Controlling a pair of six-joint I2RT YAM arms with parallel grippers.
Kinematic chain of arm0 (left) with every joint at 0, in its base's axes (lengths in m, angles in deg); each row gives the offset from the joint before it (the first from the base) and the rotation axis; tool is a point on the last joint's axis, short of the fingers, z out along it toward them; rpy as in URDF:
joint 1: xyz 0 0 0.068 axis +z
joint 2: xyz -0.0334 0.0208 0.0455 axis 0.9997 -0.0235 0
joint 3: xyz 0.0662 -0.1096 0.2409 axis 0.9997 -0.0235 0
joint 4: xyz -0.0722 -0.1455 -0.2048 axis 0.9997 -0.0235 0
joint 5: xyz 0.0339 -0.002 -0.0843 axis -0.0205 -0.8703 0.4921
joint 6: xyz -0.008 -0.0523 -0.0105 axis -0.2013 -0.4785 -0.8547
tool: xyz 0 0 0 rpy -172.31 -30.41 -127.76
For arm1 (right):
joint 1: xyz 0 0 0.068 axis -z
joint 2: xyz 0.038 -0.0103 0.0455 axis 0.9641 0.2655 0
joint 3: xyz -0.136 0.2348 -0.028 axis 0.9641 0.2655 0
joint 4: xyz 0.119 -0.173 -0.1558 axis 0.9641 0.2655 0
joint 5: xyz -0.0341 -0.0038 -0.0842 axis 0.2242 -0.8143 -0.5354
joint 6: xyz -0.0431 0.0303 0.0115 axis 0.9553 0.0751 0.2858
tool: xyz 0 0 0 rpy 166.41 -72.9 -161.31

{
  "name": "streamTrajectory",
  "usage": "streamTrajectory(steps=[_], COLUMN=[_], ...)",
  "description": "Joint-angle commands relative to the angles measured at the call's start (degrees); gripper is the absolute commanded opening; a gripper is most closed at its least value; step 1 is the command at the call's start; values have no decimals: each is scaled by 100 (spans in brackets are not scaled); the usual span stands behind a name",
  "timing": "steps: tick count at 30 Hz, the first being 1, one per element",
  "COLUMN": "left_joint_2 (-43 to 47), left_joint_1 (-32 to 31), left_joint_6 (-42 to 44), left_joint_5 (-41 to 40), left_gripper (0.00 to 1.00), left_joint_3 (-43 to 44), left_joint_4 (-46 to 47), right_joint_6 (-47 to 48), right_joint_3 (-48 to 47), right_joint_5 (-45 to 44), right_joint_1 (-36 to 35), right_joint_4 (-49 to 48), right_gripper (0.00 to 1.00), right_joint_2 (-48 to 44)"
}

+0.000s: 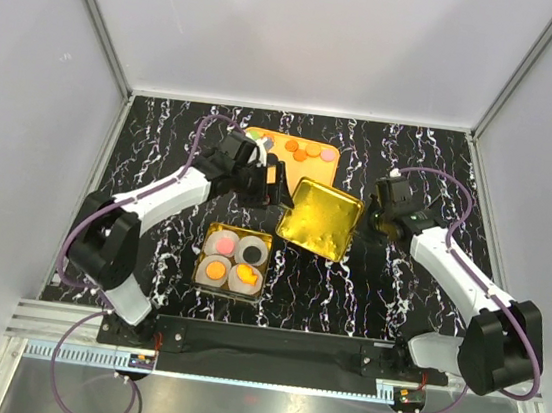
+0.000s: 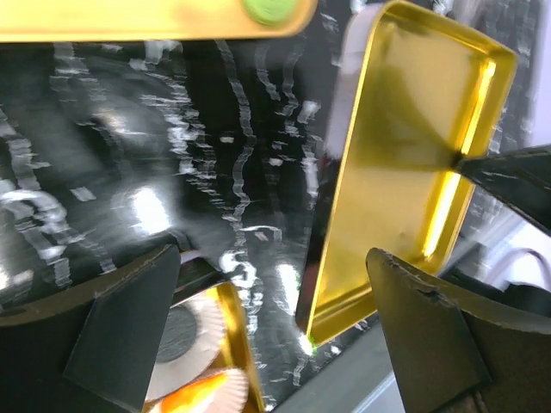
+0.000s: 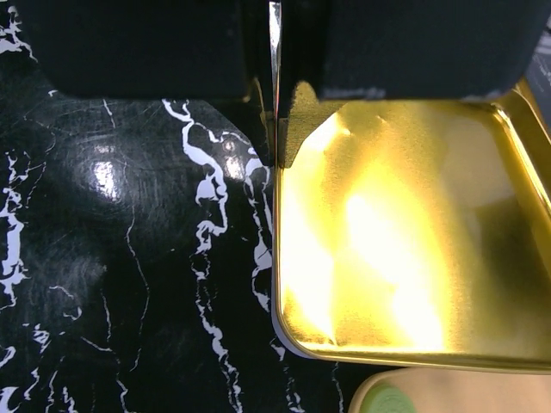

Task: Pack the cookies

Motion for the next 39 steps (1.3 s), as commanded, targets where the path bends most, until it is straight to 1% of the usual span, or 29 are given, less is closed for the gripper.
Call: streamTrajectory(steps=[1, 2, 7, 10, 13, 14, 15, 16, 18, 20, 23, 25, 26, 27, 28, 29, 30, 31, 32, 33, 34, 36, 37, 38, 39], left_joint_2=[-129, -155, -357, -524, -621, -630, -639, -639, -639, -613, -613, -595, -595, -586, -560, -543, -525, -516, -516, -516, -516, -516, -525, -516, -516], left_joint_1=[-28, -28, -36, -37, -45, -45, -45, -45, -45, -54, -72, -80, -80, -80, -80, -80, -72, -63, -54, -45, -10, 51, 121, 156, 218], left_joint_6=[-400, -540, -954, -1112, -1306, -1411, -1446, -1473, -1491, -1543, -1640, -1666, -1684, -1658, -1614, -1501, -1430, -1334, -1115, -1017, -920, -805, -805, -796, -770], left_joint_5=[1028, 1265, 1741, 1900, 2040, 2093, 2119, 2146, 2146, 2172, 2199, 2172, 2146, 2111, 2067, 1971, 1918, 1857, 1734, 1663, 1593, 1548, 1574, 1618, 1627], left_gripper=[96, 96, 95, 89, 77, 73, 63, 57, 49, 37, 14, 3, 0, 0, 0, 0, 0, 0, 0, 0, 0, 0, 0, 0, 0], left_joint_3=[239, 152, -16, -42, -165, -209, -253, -262, -262, -289, -297, -289, -254, -219, -166, -44, 53, 167, 282, 509, 598, 739, 766, 783, 810], left_joint_4=[1076, 1227, 2001, 2152, 2503, 2573, 2695, 2705, 2679, 2688, 2670, 2556, 2495, 2277, 2188, 1952, 1541, 1284, 1021, 557, 343, -26, -98, -168, -377], right_joint_6=[41, 58, 85, 76, 76, 67, 84, 85, 119, 137, 242, 339, 366, 435, 471, 515, 594, 647, 699, 804, 858, 1085, 1147, 1235, 1349], right_joint_3=[-290, -299, -369, -351, -343, -334, -334, -343, -325, -316, -299, -281, -281, -281, -299, -325, -369, -386, -430, -526, -588, -763, -817, -869, -957], right_joint_5=[302, 320, 574, 627, 689, 689, 689, 680, 645, 593, 513, 452, 400, 338, 103, -4, -327, -809, -1110, -1661, -1901, -2254, -2577, -2720, -3069], right_joint_1=[29, 21, 29, 29, 21, 21, 29, 21, 21, 21, 21, 21, 12, -23, -58, -102, -189, -382, -540, -707, -1074, -1472, -1735, -2164, -2420], right_joint_4=[64, 72, 3, -68, -112, -129, -130, -138, -138, -147, -182, -235, -226, -226, -209, -96, -51, -16, 89, 160, 230, 327, 336, 336, 354], right_gripper=[0, 0, 0, 0, 0, 0, 0, 0, 0, 0, 0, 0, 4, 8, 15, 34, 41, 49, 57, 60, 63, 64, 65, 65, 66], right_joint_2=[-219, -228, -175, -201, -228, -236, -228, -245, -280, -324, -342, -351, -325, -324, -324, -342, -385, -447, -587, -649, -737, -790, -799, -799, -799])
